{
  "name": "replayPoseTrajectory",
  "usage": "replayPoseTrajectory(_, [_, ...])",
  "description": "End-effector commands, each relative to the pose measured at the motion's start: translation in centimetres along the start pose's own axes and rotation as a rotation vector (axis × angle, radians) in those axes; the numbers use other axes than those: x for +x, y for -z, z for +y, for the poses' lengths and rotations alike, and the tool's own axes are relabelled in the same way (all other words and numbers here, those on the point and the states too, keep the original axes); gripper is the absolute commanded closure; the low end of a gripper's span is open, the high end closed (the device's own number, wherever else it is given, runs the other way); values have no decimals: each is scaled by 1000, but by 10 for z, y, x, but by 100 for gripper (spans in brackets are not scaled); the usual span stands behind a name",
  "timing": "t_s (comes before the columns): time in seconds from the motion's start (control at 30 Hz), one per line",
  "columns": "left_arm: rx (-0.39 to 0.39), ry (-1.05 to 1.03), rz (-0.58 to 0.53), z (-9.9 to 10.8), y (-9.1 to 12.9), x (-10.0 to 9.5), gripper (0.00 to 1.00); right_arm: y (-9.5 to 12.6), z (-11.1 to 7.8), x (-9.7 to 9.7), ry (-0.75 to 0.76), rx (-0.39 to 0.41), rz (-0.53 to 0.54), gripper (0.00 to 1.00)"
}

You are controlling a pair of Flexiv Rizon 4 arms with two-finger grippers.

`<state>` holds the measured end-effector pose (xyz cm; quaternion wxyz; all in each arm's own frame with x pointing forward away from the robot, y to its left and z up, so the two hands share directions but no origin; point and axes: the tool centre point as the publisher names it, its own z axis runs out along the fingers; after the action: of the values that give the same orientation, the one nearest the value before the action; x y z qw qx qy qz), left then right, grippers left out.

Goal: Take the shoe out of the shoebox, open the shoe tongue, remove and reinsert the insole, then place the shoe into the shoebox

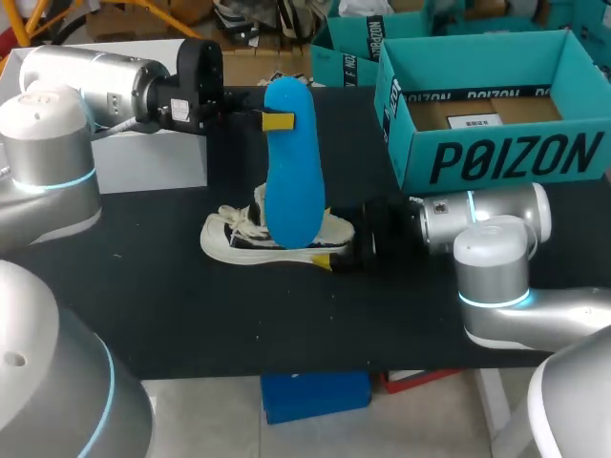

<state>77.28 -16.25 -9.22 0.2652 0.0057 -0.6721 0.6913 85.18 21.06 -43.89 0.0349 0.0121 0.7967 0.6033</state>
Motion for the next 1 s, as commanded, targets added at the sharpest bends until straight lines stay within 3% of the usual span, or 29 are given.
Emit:
replayPoseTrajectory(0.03, [-5,28,-190,-4,2,13,100,-2,-9,-1,-1,-1,-1,100])
replayPoseTrajectory(0.27, [39,26,-249,-8,2,20,100,-2,-9,-1,-1,-1,-1,100])
replayPoseTrajectory(1.0, [36,24,-288,-14,-5,19,100,-2,-9,-1,-1,-1,-1,100])
